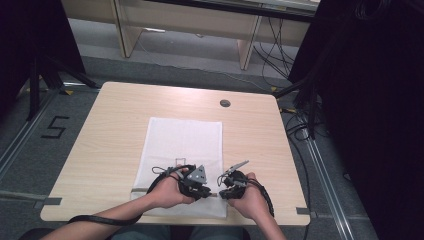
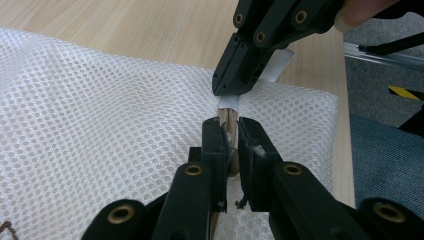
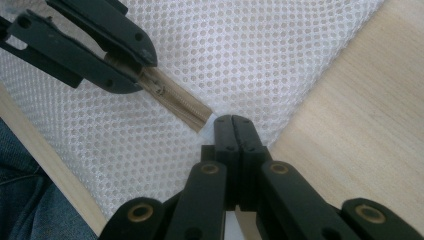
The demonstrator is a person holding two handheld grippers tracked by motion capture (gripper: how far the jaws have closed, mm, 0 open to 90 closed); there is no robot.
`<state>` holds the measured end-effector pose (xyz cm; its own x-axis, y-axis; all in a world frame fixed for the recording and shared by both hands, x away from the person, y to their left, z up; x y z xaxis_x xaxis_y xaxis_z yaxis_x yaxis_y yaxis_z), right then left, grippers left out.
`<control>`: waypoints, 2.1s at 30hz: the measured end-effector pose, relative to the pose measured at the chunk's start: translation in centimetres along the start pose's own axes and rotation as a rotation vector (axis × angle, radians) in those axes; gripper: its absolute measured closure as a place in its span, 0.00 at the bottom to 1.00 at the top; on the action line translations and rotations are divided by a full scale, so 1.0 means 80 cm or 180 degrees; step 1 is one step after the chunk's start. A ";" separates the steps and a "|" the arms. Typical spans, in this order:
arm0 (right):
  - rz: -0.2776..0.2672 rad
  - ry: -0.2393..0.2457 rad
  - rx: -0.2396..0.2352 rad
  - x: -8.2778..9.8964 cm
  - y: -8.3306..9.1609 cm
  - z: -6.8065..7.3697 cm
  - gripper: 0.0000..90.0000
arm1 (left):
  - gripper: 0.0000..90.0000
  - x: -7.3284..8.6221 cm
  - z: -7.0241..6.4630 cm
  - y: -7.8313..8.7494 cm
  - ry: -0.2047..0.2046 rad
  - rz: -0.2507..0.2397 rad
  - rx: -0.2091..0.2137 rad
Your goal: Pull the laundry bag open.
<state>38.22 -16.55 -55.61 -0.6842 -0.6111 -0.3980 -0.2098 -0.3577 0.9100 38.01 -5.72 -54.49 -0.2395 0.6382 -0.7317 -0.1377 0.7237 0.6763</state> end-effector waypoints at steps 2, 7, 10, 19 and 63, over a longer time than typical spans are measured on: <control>0.0000 -0.0003 0.0000 0.000 0.000 0.000 1.00 | 0.91 0.000 0.000 0.000 0.0004 -0.0002 0.0001; -0.0001 0.0003 -0.0008 0.000 0.000 0.000 1.00 | 0.91 0.001 0.000 0.002 0.0012 0.0030 -0.0007; -0.0002 0.0001 -0.0012 0.000 0.000 0.000 1.00 | 0.91 0.001 0.000 0.003 0.0051 0.0009 0.0010; -0.0002 0.0003 -0.0008 0.000 0.000 0.000 1.00 | 0.91 0.002 0.001 0.004 -0.0030 0.0030 0.0002; -0.0009 0.0012 -0.0021 0.000 0.000 0.000 1.00 | 0.91 0.009 0.002 0.018 0.0005 0.0042 -0.0004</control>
<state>38.21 -16.54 -55.62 -0.6810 -0.6128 -0.4010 -0.2070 -0.3642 0.9080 37.81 -4.15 -54.09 -0.2429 0.6472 -0.7226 -0.1359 0.7148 0.6860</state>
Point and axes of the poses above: each handheld gripper's, and its own axes: y roughly backward along the jaws, x roughly out of its underside, z roughly to its left, the point moved 8 cm from there along -y, roughly forward along the jaws, and after that the axes turned 1 degree about y, right-handed, at the moved point
